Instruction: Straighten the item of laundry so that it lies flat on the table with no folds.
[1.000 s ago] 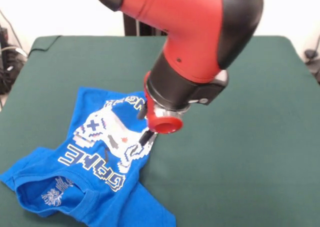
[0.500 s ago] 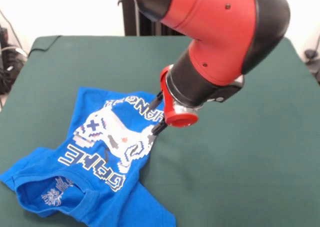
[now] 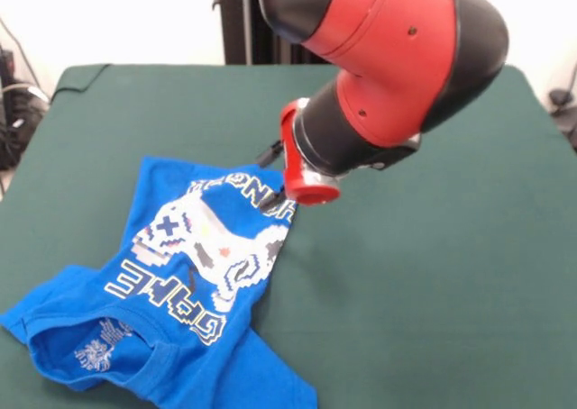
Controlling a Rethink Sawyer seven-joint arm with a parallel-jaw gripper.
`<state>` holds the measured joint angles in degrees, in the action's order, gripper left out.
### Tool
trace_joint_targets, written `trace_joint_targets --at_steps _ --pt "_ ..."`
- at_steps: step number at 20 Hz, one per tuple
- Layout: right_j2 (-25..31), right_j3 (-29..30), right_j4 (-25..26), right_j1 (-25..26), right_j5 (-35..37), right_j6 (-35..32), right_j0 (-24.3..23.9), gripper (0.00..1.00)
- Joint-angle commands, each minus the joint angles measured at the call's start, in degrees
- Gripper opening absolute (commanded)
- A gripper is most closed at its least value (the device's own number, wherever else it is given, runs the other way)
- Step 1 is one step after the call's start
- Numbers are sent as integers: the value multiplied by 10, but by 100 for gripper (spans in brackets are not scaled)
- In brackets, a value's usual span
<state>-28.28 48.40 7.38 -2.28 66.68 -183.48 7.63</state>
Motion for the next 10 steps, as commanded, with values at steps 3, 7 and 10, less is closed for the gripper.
trace_joint_targets --at_steps 3,7,10 --pt "-2 139 -3 22 -31 -129 20 100" --pt "-18 153 8 32 -55 -137 23 100" --pt "-31 149 11 45 -54 -140 18 100"
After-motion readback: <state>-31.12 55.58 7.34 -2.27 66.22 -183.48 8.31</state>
